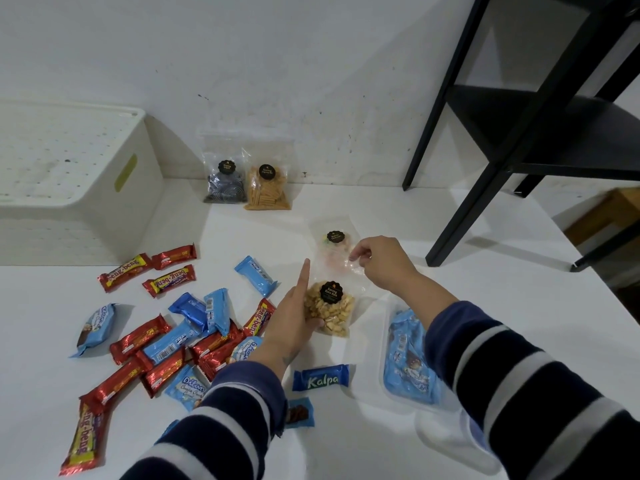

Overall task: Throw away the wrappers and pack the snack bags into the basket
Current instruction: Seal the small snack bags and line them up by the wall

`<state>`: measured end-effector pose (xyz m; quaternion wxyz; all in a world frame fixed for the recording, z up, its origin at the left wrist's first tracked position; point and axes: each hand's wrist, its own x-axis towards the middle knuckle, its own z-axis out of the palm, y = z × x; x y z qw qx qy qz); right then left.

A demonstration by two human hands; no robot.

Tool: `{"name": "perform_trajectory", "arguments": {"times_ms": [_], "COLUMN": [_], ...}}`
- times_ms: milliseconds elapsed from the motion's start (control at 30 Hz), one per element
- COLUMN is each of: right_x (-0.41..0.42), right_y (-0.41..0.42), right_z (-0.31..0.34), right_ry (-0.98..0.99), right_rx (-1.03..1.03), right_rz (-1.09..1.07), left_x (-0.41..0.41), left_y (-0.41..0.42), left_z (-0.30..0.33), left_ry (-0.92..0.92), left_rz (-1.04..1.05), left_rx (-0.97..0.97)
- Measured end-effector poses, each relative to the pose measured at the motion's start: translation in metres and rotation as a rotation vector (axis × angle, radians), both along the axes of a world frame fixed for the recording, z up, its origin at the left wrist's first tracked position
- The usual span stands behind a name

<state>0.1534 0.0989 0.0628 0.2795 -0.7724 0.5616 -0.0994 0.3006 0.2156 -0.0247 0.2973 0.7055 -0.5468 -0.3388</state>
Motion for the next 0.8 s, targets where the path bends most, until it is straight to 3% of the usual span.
{"name": "perform_trajectory", "arguments": {"times_ms": [167,267,467,633,800], "right_x": [0.003,0.006,0.007,0.006,0.007], "right_y": [0.004,0.010,0.022,0.026,0.026], "right_z": [0.000,0.001,-0.003,-0.005,-0.005], "right_ry": [-0.067,-0.099,-0.159,-0.223,-0.185], "right_rx": [-0.026,-0.025,-0.033,-0.008,-0.027], "right_rz": [0.026,0.070,0.070,0.056,-0.017], "left_x": [-0.010,-0.015,-0.020,-0.023,-0.024], "left_y": [-0.010,-0.022,-0.031,-0.032,-0.027], "left_z": [0.015,0.030,0.040,0.039,0.040], "left_ry": [0.317,0.408,0.377,0.460,0.459], "left_rz": [0.217,0.364,0.426,0.407,0.377], "left_rx": [-0.135,-0.207,-0.159,-0.202,-0.206]}}
